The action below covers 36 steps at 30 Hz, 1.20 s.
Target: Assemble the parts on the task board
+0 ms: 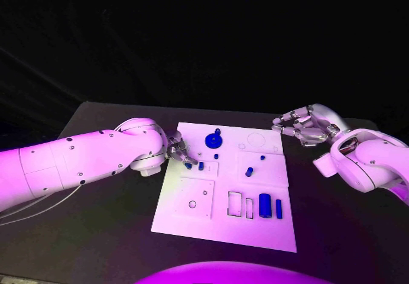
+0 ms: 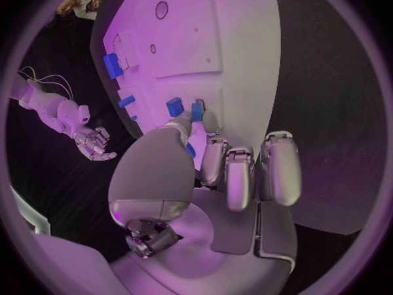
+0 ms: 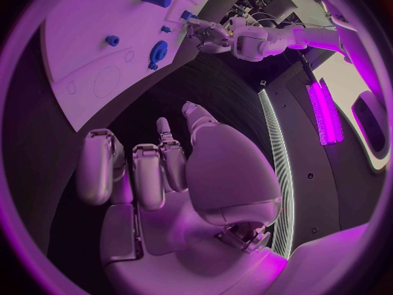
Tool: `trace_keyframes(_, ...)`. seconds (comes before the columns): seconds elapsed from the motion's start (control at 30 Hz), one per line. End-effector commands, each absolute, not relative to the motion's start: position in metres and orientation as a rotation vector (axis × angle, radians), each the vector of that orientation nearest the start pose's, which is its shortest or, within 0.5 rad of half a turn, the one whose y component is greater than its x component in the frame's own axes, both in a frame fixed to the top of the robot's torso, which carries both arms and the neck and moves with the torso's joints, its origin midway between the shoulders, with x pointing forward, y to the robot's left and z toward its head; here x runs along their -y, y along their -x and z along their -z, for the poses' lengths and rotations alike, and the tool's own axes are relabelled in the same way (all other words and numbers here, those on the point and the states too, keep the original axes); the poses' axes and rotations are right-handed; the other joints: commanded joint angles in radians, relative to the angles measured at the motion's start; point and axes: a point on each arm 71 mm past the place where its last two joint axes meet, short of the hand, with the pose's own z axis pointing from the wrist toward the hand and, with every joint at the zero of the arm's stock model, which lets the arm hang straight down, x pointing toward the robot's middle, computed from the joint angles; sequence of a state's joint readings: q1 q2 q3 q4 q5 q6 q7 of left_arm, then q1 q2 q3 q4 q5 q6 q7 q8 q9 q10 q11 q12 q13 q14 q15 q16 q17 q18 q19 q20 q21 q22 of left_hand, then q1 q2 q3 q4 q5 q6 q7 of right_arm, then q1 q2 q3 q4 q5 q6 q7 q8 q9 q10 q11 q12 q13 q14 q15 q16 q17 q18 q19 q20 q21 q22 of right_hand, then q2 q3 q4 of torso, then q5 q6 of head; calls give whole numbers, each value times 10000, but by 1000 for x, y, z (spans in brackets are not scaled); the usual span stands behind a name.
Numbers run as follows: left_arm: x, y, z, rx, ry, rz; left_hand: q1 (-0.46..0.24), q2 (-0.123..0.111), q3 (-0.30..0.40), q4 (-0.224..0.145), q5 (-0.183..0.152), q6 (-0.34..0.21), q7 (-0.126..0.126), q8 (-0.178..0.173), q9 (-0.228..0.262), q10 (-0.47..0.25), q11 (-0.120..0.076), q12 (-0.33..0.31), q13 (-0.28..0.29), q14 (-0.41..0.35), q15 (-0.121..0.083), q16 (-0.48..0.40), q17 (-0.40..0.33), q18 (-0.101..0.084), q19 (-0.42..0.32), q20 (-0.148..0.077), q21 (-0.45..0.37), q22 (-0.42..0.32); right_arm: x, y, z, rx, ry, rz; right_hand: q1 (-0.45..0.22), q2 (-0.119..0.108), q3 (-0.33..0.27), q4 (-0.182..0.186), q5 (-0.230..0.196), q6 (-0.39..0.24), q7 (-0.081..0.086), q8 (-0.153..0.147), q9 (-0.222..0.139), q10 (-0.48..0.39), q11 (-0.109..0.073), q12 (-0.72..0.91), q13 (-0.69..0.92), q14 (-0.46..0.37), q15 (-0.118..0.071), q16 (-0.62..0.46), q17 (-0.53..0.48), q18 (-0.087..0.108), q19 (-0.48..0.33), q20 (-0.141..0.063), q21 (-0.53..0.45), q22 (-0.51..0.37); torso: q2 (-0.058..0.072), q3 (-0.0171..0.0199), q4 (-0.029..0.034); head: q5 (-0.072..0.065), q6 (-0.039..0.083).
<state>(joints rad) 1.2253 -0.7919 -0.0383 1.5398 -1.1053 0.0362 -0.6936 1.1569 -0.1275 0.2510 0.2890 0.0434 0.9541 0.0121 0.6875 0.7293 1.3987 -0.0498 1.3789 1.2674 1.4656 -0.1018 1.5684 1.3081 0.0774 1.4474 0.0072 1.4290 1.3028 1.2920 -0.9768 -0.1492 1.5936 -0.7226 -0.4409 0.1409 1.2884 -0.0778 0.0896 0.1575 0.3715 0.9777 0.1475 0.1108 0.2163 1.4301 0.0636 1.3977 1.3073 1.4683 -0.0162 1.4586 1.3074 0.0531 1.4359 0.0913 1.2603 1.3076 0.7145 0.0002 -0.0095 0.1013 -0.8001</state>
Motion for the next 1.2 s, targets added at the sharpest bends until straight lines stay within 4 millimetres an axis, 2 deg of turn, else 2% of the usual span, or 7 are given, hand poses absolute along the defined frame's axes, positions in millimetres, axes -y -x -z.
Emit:
trace_keyframes(0.03,-199,-478,216,-22956,2464,2607,125,-21,-75,-14,58,92,-28,-56,18,81,-47,62,55,1052,-43,24,2627,-199,50,-9,14,20,251,-474,169,-16119,-4545,-10165,-77,-7,-42,4,44,-71,-28,37,13,-38,-33,-1,920,584,23,-39,1297,195,-49,-14,-16,375,1,0,3,11,-14)
trace_keyframes(0.2,-199,-478,216,-23010,2403,2595,202,-33,-107,-17,59,116,-37,-55,22,101,-54,81,86,1052,-48,24,2627,-201,55,-13,20,32,250,-474,169,-16123,-4540,-10173,-77,-7,-42,4,44,-71,-28,37,13,-38,-33,-1,920,584,23,-39,1297,195,-49,-14,-16,375,3,0,0,15,-12)
trace_keyframes(0.6,-196,-477,217,-23130,2152,2550,508,97,-116,-37,58,176,-66,-84,22,147,-77,114,146,1052,-62,24,2627,-207,66,-28,32,61,250,-474,169,-16128,-4538,-10175,-95,5,-56,15,52,-72,-29,39,14,-34,-33,4,924,586,23,-35,1301,194,-46,-14,-14,378,2,5,-1,10,-28)
trace_keyframes(1.2,-191,-478,216,-23090,1841,2450,771,61,-176,-74,57,211,-79,-113,23,160,-89,114,157,1052,-69,24,2627,-210,71,-36,36,75,251,-473,169,-16119,-4545,-10167,-95,5,-56,15,52,-72,-29,39,14,-34,-33,4,924,586,23,-35,1301,194,-46,-14,-14,378,3,1,1,-6,-36)
